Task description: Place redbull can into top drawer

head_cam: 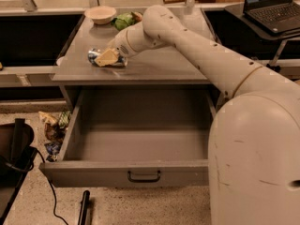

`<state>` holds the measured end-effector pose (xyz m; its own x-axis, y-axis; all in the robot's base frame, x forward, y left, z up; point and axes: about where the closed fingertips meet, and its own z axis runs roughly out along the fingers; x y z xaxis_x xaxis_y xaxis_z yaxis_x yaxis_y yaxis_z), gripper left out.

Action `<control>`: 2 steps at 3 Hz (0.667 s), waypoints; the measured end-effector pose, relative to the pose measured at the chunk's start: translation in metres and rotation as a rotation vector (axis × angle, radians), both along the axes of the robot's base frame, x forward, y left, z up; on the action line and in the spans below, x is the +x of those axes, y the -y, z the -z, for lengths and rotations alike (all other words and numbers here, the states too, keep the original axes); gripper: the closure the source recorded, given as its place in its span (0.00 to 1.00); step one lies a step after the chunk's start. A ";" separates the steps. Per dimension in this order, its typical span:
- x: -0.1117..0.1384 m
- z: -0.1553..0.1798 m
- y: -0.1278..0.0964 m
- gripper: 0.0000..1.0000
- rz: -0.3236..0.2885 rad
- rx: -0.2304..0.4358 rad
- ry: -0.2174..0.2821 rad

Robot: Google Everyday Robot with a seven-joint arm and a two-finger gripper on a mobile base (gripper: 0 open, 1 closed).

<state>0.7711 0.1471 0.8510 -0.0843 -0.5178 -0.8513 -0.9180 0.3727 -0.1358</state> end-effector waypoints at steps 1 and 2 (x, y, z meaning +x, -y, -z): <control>0.002 0.002 0.001 0.64 0.004 0.015 -0.007; 0.002 -0.002 0.001 0.87 0.001 0.038 -0.001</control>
Offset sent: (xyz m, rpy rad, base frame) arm 0.0049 -0.0076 0.0113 0.0662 -0.0120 -0.0052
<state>0.7734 0.1463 0.8529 -0.0857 -0.4853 -0.8701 -0.9179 0.3781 -0.1205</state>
